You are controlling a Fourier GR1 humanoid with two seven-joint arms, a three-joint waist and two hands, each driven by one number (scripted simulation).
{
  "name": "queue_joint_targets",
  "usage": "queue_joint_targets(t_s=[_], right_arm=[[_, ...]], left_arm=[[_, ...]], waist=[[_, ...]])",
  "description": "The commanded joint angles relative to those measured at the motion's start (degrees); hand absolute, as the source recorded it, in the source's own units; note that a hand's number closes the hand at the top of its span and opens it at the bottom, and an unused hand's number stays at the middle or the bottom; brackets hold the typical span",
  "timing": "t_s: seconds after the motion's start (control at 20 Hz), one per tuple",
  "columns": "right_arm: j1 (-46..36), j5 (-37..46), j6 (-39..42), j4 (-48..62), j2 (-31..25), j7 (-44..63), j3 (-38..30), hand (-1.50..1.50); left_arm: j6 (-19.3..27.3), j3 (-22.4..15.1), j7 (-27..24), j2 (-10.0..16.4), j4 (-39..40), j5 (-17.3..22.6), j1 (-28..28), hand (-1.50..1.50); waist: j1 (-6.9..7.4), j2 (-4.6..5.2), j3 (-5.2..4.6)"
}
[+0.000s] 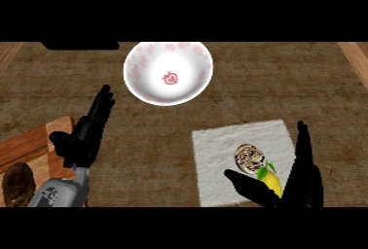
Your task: Pick the cupcake from the placemat and place it in the bowl
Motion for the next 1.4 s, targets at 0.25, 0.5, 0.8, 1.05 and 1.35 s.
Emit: queue_joint_targets(t_s=[0.25,0.5,0.8,1.05,1.35], right_arm=[[5.3,-2.0,0.3,0.5,0.7,1.3,2.8,-1.5],[-0.1,-2.7,0.6,-3.5,0.7,4.2,3.0,-1.5],[4.3,-0.1,-8.8,-1.4,0.7,2.4,10.3,-1.5],[9.5,-5.8,-11.3,-1.2,0.7,-5.2,7.3,-1.5],[3.3,-11.7,-15.7,6.2,0.7,-7.4,4.7,-1.5]], left_arm=[[0.5,-1.3,1.5,-3.5,-1.7,-3.4,1.0,0.0],[-0.5,1.0,1.8,-3.1,-2.2,-4.1,0.7,0.0],[-4.9,4.2,1.2,-2.0,-1.2,-1.6,2.1,0.0],[-4.9,5.6,3.9,-2.5,-2.2,-2.2,-0.8,0.0],[-5.6,5.7,0.1,-4.2,0.2,-4.4,1.4,0.0]], waist=[[0.16,-0.01,0.16],[0.31,-0.02,0.15],[0.27,-0.02,0.14],[0.09,-0.01,0.16],[0.26,0.04,0.15]])
